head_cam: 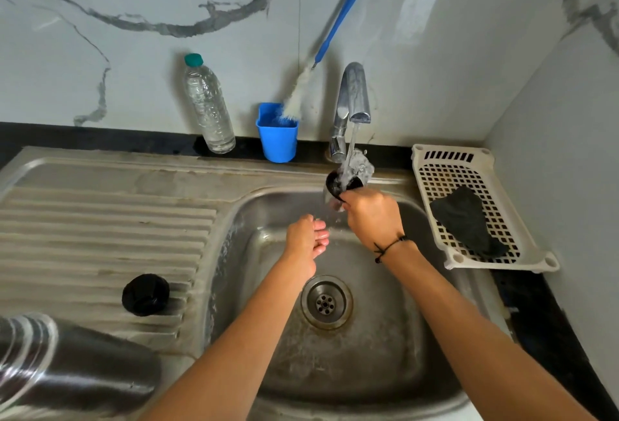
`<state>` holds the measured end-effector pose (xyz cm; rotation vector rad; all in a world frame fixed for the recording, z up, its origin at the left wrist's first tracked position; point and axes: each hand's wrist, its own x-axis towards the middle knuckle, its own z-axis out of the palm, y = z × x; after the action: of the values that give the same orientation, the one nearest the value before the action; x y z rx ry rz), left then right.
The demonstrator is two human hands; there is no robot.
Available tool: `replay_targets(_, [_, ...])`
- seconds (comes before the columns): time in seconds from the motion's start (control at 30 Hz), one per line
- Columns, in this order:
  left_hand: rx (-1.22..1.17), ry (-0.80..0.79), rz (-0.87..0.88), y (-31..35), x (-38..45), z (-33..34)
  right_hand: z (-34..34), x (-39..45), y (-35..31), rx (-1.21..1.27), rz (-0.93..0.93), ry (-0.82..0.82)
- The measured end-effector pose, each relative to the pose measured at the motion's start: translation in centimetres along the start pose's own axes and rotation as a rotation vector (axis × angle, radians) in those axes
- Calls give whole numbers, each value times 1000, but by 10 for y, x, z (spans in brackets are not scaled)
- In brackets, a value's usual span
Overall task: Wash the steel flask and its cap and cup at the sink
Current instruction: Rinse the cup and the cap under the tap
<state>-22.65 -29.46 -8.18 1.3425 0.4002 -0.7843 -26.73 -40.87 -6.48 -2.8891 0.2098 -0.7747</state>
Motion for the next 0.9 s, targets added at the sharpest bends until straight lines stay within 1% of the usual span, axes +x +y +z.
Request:
replay_targets(0.1, [10,14,9,0,4,0,1,2,-1,9,-50,106])
replay_targets(0.2, [9,30,0,-1,5,0,-1,3,-3,5,-107,89])
replay_targets(0.3, [2,27,7,-1,9,-1,4,2,-2,-3,-99,112])
replay_targets(0.43, [6,44,-25,-2,10,0,8,-2,2,-31,-125,50])
replay_targets(0.5, [-19,27,-25,-1,11,0,8,-2,3,-21,-149,91])
replay_targets(0.67, [-3,38,-32,-9,13,-2,8,-6,2,-25,-192,103])
replay_targets(0.83, [28,51,-37,-12,14,-3,9,-6,5,-28,-176,110])
replay_targets(0.9, [20,37,-36,-12,15,-3,8,-7,6,-18,-183,158])
